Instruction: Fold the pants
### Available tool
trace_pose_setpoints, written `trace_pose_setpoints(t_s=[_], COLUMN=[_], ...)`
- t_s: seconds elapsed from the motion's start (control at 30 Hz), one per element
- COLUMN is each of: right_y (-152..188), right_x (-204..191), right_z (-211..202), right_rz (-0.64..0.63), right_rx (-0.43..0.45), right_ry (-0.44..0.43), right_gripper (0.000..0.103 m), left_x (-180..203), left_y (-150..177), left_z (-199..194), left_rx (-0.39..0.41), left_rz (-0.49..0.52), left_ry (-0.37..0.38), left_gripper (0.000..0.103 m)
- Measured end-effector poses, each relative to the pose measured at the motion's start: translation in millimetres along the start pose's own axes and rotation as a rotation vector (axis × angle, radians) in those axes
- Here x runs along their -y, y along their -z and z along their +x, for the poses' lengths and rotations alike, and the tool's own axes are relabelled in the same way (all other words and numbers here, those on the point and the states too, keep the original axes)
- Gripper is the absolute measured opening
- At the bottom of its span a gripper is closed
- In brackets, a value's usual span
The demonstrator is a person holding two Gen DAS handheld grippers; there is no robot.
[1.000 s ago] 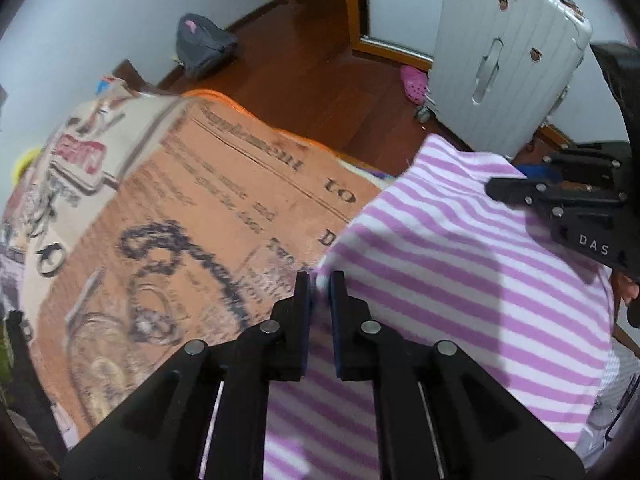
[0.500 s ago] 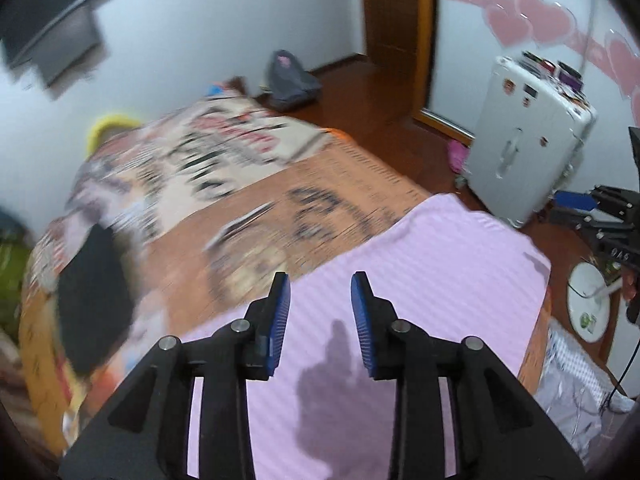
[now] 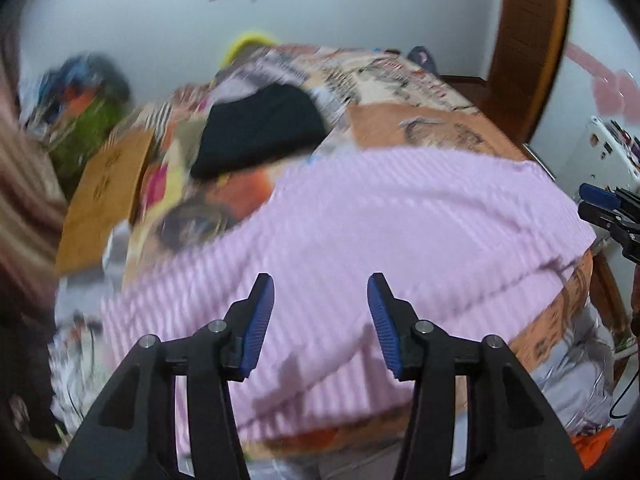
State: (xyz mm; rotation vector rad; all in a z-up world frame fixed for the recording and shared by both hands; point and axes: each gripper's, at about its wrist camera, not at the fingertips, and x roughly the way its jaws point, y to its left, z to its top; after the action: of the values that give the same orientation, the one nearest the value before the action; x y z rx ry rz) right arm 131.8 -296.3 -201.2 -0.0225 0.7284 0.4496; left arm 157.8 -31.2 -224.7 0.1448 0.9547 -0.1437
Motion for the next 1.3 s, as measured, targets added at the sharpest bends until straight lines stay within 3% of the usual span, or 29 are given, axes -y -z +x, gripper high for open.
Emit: trace_pose_setpoints(t_s=[0.2, 0.37, 0.5, 0.67, 0.9, 1.0, 1.07, 1.2, 1.3], right_y=[16.6, 34.0, 41.3, 42.3, 39.8, 34.8, 31.4, 25.7, 23.4], right_x=[-45.8, -53.1, -50.2, -48.3, -48.9, -49.6, -50.6, -52.4, -57.3], right_z=[33.8, 46.0, 43.4, 40.8, 48.3, 51.5, 52.5, 51.7, 46.8], right_rz=[-0.042, -0.022, -0.015, -0.047, -0.049, -0.054, -0.06, -0.059, -0.068], right_rx=[-0.089, -0.166, -0.2, -0.204, -0.173, -0.154, -0.14, -0.12, -0.1], right_ry=[-0.007, 0.08, 0.12, 0.181, 0.182, 0.176, 0.181, 0.138, 0.113], right_gripper=[0.044, 0.045, 0.046, 0.047, 0.047, 0.036, 0.032, 0.01, 0.008], left_x=[-23.0, -33.4, -47.9, -52.4, -34.2, -28.0, -26.6, -30.7, -36.3], left_y=[56.3, 87.2, 104.1, 113.2, 102.3, 92.9, 87.1, 82.7, 83.1], left_z=[25.0, 51.9, 58.9, 59.7, 62.9, 65.3, 68.2, 69.9, 64.6], left_rx=[-0.08, -0.127, -0.113, -0.071, -0.03, -0.018, -0.011, -0.013, -0.011], left_rz=[0.005, 0.001, -0.029, -0.035, 0.031, 0.058, 0.068, 0.053, 0.032], left_ry=[0.033, 0.035, 0.015, -0.035, -0.126, -0.14, -0.148, -0.13, -0.109], left_gripper=[0.049, 0.052, 0.065, 0.07, 0.07, 0.07, 0.065, 0.039, 0.027])
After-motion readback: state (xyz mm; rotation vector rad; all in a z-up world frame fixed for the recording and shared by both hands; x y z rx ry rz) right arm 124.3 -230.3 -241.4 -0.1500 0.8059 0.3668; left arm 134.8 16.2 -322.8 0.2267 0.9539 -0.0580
